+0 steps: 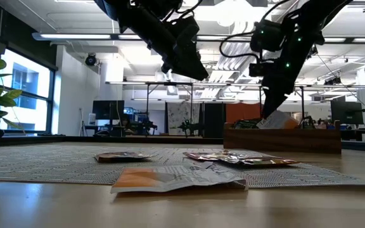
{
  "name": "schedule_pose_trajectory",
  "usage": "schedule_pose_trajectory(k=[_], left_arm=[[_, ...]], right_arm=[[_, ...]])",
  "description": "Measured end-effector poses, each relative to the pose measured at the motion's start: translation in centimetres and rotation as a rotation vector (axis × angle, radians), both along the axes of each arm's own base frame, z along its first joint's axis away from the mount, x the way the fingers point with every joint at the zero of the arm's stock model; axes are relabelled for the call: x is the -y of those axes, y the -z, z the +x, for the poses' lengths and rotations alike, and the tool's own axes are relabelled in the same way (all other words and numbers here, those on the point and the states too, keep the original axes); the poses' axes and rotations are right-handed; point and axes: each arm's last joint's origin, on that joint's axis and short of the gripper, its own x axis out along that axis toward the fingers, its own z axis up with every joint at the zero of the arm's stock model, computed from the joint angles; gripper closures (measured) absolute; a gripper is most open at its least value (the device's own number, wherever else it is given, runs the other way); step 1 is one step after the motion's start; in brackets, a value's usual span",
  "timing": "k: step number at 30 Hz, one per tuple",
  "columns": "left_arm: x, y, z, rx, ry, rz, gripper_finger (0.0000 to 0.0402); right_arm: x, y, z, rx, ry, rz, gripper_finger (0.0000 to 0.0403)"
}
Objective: Pick & Place Tea
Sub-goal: Put the orange tea bag into the middle section of the wooden organizer
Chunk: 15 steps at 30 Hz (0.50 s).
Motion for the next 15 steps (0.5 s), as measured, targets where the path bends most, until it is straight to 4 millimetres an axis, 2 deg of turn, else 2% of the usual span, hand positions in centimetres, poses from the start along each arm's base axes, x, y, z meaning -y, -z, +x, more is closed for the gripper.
schedule_pose_trajectory(k=[5, 11, 15], left_arm=[[0.0, 0.0, 0.0, -0.002, 0.000, 0.000, 0.0273], [0.0, 0.0, 0.0, -0.004, 0.000, -0.001, 0.0273], [0.0, 0.1, 0.0, -0.008, 0.001, -0.001, 0.0273]], right_arm=[[0.0, -0.1, -0.1, 0.002, -0.005, 0.003, 0.0299], [0.2, -1.5, -0.4, -0.030, 0.016, -0.064, 0.0299], [0.1, -1.4, -0.5, -0.039, 0.021, -0.056, 0.0299]])
